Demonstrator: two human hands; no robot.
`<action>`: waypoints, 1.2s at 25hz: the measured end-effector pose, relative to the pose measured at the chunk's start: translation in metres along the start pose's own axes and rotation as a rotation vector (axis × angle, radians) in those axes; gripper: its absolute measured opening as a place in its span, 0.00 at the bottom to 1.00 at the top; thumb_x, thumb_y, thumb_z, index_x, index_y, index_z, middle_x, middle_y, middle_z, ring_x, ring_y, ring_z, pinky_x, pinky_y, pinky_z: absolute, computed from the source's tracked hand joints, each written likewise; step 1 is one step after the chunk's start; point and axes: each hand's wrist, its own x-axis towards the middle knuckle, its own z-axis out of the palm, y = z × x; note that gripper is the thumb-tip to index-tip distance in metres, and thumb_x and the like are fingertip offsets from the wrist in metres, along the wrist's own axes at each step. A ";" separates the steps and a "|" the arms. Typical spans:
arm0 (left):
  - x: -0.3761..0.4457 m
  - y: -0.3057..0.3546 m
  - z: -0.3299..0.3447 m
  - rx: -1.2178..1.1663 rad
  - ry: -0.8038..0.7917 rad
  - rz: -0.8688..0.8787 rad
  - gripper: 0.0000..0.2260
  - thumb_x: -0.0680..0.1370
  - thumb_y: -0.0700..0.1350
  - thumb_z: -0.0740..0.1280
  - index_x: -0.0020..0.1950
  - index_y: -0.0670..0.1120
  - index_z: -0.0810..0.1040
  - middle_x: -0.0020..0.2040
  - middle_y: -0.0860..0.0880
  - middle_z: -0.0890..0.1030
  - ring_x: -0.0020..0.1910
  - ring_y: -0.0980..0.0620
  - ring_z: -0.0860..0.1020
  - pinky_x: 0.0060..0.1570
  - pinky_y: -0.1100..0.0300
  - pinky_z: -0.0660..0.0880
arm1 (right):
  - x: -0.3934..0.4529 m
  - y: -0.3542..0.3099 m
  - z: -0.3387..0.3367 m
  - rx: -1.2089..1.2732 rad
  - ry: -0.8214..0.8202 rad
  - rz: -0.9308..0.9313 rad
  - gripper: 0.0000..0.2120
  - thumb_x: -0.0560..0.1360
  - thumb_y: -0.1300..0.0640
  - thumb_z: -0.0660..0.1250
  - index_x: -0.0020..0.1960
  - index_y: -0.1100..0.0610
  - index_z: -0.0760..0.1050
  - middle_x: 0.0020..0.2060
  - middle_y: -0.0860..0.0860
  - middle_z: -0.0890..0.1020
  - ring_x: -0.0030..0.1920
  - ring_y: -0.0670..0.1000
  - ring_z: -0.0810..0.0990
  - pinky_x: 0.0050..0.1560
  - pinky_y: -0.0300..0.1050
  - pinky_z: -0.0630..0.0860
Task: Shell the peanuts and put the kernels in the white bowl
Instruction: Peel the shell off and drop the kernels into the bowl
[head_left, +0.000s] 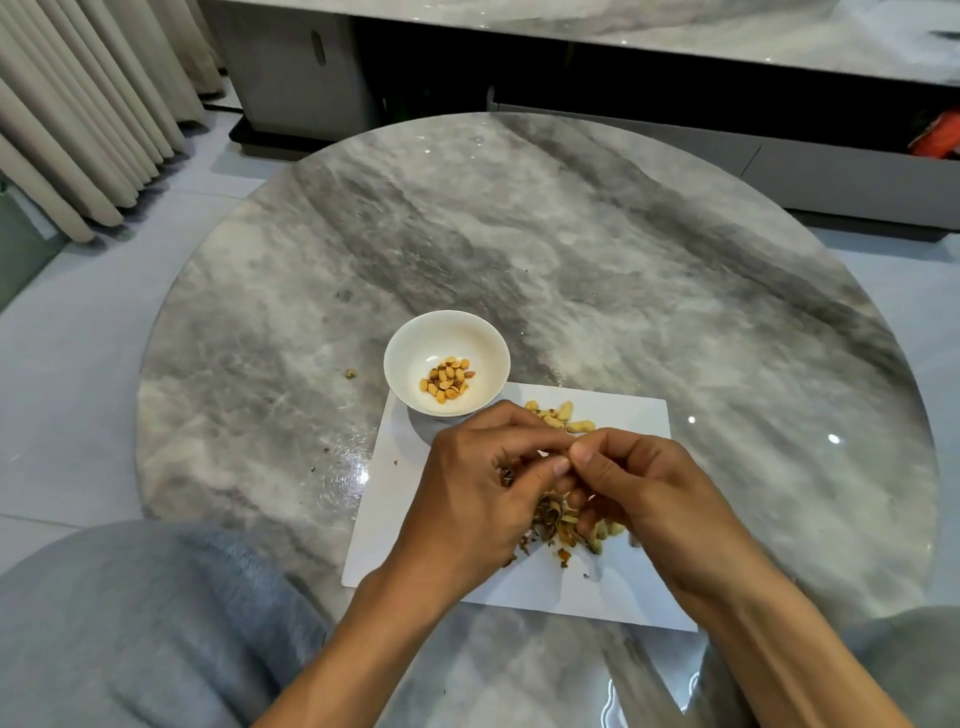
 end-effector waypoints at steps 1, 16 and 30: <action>0.000 0.000 0.000 0.026 0.004 0.023 0.08 0.74 0.38 0.73 0.51 0.47 0.87 0.45 0.54 0.82 0.46 0.57 0.82 0.46 0.69 0.75 | 0.000 0.001 0.002 -0.001 -0.011 -0.007 0.11 0.80 0.61 0.64 0.40 0.61 0.80 0.33 0.54 0.80 0.33 0.48 0.76 0.32 0.37 0.74; -0.004 -0.002 -0.004 0.337 0.093 0.299 0.06 0.74 0.40 0.72 0.49 0.44 0.87 0.42 0.50 0.84 0.40 0.52 0.81 0.39 0.58 0.77 | -0.004 0.001 0.010 0.234 0.030 0.093 0.09 0.74 0.61 0.67 0.38 0.63 0.82 0.32 0.58 0.79 0.31 0.50 0.75 0.32 0.41 0.75; 0.000 0.006 0.000 0.001 0.108 -0.035 0.09 0.72 0.35 0.75 0.46 0.48 0.87 0.42 0.56 0.86 0.42 0.59 0.84 0.43 0.66 0.79 | 0.001 0.002 0.011 0.445 0.106 0.235 0.06 0.66 0.60 0.72 0.38 0.62 0.84 0.34 0.57 0.81 0.31 0.49 0.78 0.31 0.40 0.79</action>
